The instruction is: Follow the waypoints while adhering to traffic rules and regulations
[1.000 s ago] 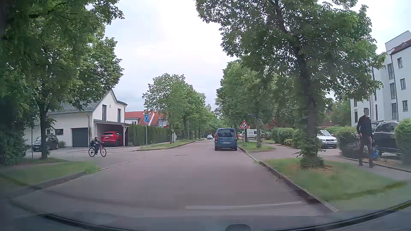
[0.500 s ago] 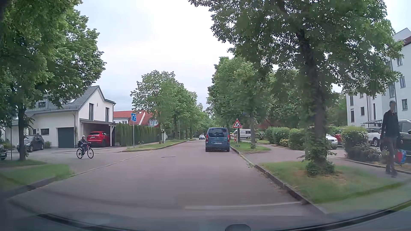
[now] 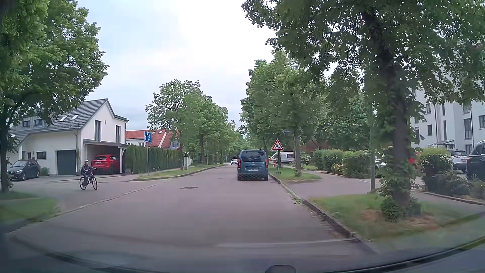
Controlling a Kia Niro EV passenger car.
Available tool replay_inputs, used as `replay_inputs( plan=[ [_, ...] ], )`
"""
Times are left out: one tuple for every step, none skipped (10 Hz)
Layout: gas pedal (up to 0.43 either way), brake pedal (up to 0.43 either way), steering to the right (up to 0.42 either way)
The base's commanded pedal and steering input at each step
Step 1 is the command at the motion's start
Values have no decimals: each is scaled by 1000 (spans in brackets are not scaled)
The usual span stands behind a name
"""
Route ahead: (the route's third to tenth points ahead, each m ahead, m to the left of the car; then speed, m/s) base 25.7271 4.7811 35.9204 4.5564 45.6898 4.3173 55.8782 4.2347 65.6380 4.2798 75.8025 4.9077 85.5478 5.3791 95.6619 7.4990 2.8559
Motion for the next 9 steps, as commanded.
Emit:
replay_inputs(
  plan=[
    [0, 0, -5],
    [0, 0, -9],
    [0, 0, -13],
    [0, 0, -17],
    [0, 0, -19],
    [0, 6, -19],
    [0, 12, -20],
    [0, 43, -22],
    [0, 61, -25]
  ],
)
